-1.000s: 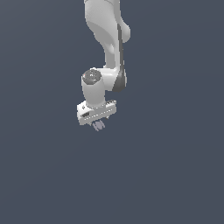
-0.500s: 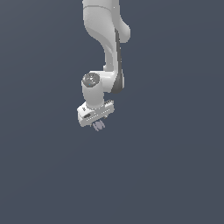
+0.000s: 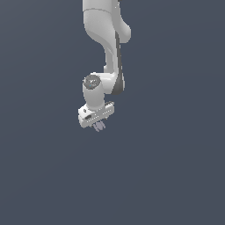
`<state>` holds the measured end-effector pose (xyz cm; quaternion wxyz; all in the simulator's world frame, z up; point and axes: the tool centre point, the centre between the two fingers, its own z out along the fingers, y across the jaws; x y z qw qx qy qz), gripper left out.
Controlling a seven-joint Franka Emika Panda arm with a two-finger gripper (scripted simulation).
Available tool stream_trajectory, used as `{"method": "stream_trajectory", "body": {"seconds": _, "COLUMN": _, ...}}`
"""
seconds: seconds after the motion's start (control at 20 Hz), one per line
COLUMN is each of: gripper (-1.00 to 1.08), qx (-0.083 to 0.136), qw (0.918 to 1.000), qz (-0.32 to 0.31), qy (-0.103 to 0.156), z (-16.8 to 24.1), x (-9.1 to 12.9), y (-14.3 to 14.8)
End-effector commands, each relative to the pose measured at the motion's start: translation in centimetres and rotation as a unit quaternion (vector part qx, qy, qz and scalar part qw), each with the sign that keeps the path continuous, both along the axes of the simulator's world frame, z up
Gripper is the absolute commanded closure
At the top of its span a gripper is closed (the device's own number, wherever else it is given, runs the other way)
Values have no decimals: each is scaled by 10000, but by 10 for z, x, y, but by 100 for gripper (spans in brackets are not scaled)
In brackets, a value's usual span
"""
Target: Pick up the object and move it to a goal position.
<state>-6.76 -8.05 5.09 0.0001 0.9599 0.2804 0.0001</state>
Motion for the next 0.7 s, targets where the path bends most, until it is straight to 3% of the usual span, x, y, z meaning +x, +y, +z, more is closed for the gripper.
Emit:
{"method": "stream_trajectory", "body": {"seconds": 0.0, "gripper": -92, "qx": 1, "qw": 10000, "qz": 5, "qy": 4, "z": -8, "x": -1, "y": 0}}
{"method": "stream_trajectory", "body": {"seconds": 0.6, "gripper": -92, "qx": 1, "qw": 10000, "qz": 20, "qy": 2, "z": -44, "x": -1, "y": 0}}
{"method": "stream_trajectory", "body": {"seconds": 0.65, "gripper": 108, "qx": 1, "qw": 10000, "qz": 20, "qy": 2, "z": -44, "x": -1, "y": 0}}
